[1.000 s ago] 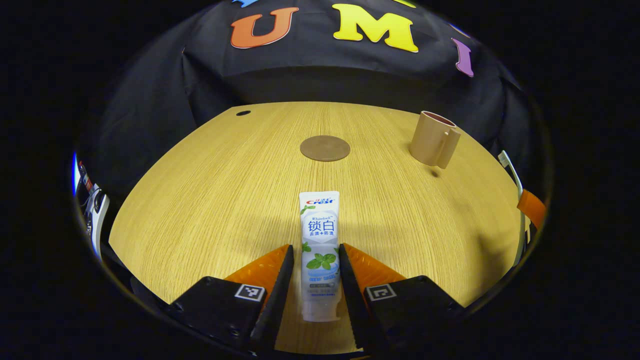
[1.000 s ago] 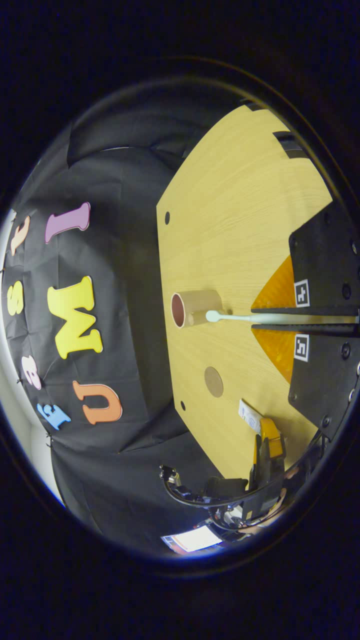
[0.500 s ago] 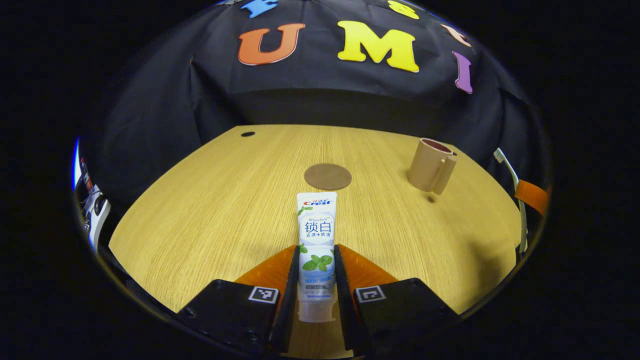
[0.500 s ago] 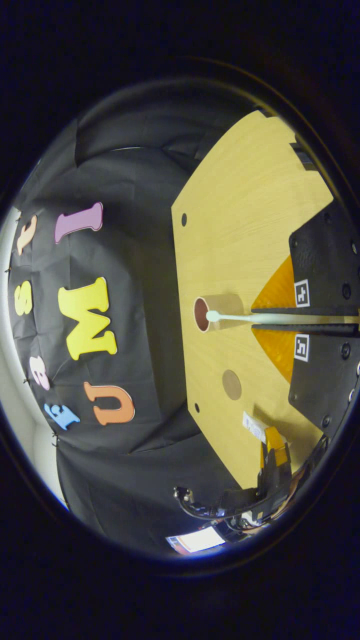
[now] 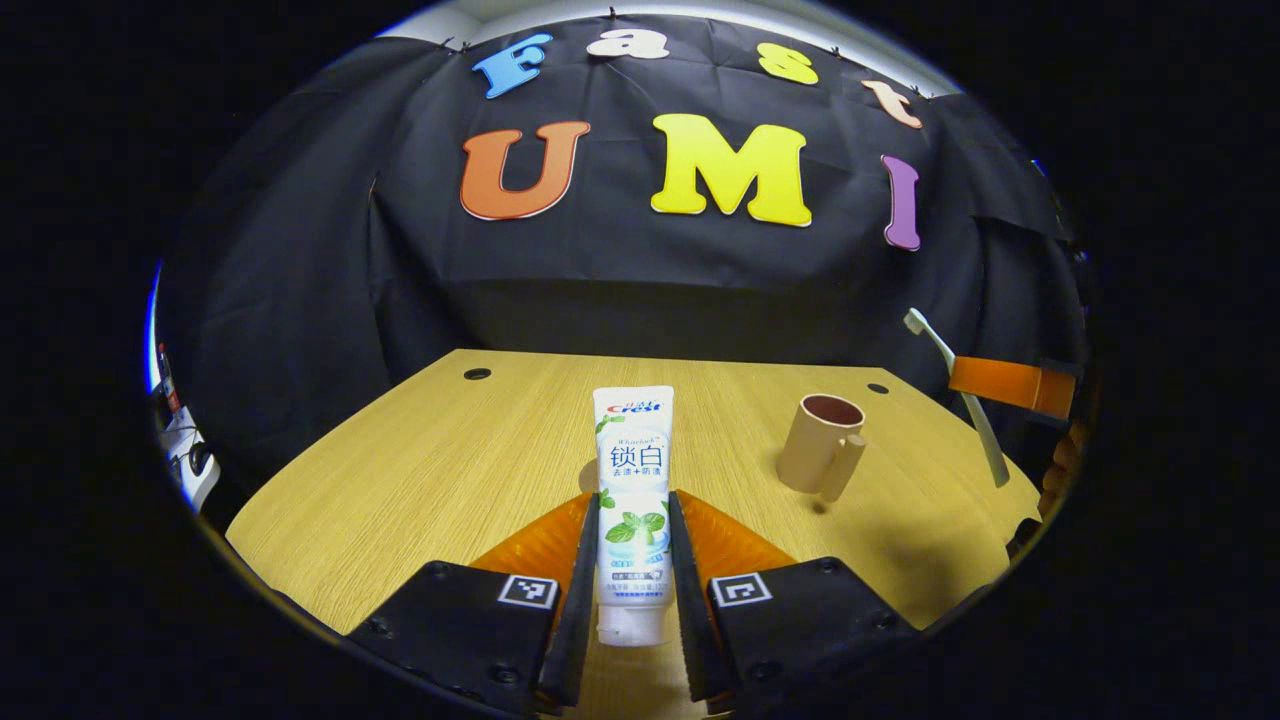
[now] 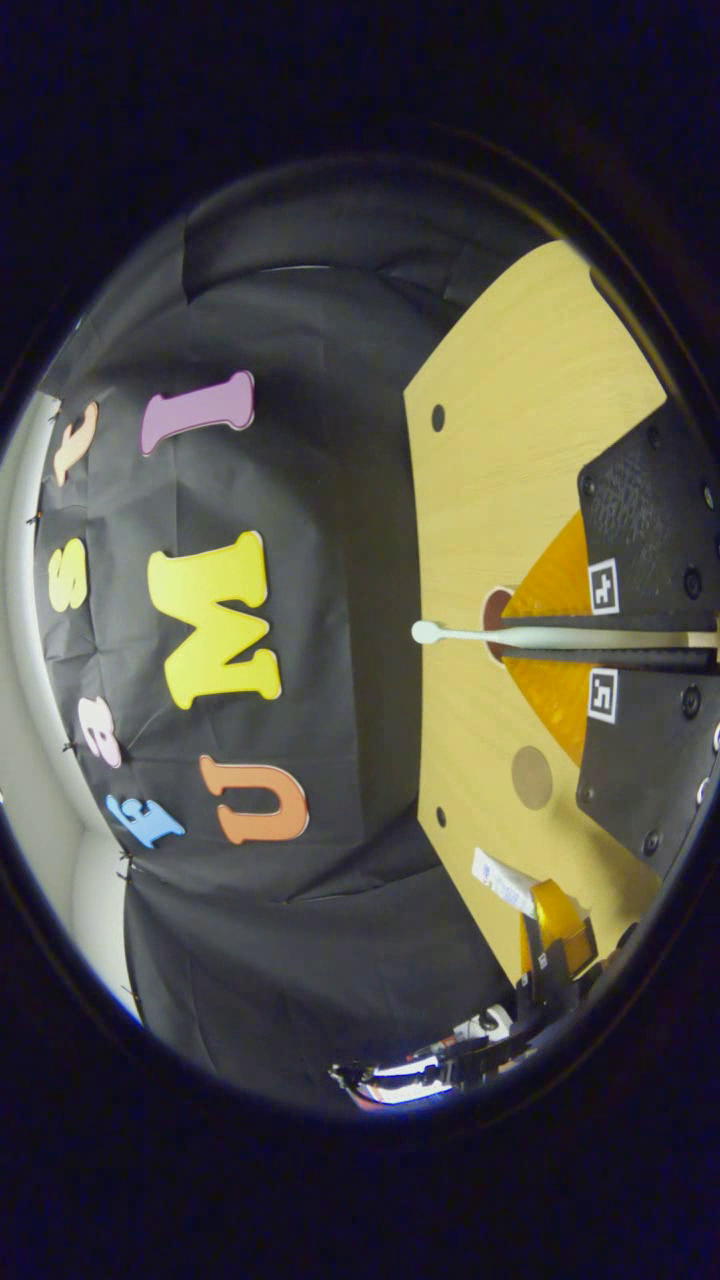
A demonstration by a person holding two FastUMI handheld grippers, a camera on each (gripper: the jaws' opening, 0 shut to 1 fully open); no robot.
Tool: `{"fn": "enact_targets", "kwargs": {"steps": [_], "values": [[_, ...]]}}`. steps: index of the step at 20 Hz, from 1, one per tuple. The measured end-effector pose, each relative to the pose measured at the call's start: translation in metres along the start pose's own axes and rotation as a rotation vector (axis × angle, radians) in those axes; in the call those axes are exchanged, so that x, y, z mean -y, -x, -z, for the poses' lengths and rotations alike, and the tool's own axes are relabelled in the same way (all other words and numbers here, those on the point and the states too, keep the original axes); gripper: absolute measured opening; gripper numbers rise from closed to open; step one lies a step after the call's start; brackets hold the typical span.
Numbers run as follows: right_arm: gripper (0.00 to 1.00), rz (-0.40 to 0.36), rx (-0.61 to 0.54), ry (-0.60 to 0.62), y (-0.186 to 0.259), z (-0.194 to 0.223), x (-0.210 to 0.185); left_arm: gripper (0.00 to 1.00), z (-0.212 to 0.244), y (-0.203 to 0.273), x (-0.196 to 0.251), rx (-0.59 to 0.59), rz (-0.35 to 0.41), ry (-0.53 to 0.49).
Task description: Put the toothbrush and toothpaste on the desktop into the cup, then pick up the cup and place it on the coaster on the desktop.
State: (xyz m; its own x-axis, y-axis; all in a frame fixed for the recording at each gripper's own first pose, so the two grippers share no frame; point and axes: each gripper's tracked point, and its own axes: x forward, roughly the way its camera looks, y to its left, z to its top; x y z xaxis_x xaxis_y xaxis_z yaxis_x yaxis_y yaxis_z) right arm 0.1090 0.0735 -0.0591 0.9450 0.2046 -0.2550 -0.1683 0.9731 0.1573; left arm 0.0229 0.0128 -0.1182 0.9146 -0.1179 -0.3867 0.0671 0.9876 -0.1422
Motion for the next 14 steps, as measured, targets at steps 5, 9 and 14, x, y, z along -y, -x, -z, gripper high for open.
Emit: {"fn": "enact_targets", "kwargs": {"steps": [5, 9, 14], "values": [[0.04, -0.052, 0.064, -0.017, -0.042, -0.035, -0.009, 0.41, -0.026, -0.007, 0.01, 0.047, 0.022, -0.004], [0.04, -0.07, 0.097, -0.008, -0.087, -0.043, -0.009, 0.41, -0.043, -0.017, 0.021, 0.076, 0.054, -0.015], [0.04, -0.06, 0.122, 0.006, -0.14, -0.037, 0.003, 0.41, -0.044, -0.035, 0.029, 0.063, 0.094, -0.03]]}}
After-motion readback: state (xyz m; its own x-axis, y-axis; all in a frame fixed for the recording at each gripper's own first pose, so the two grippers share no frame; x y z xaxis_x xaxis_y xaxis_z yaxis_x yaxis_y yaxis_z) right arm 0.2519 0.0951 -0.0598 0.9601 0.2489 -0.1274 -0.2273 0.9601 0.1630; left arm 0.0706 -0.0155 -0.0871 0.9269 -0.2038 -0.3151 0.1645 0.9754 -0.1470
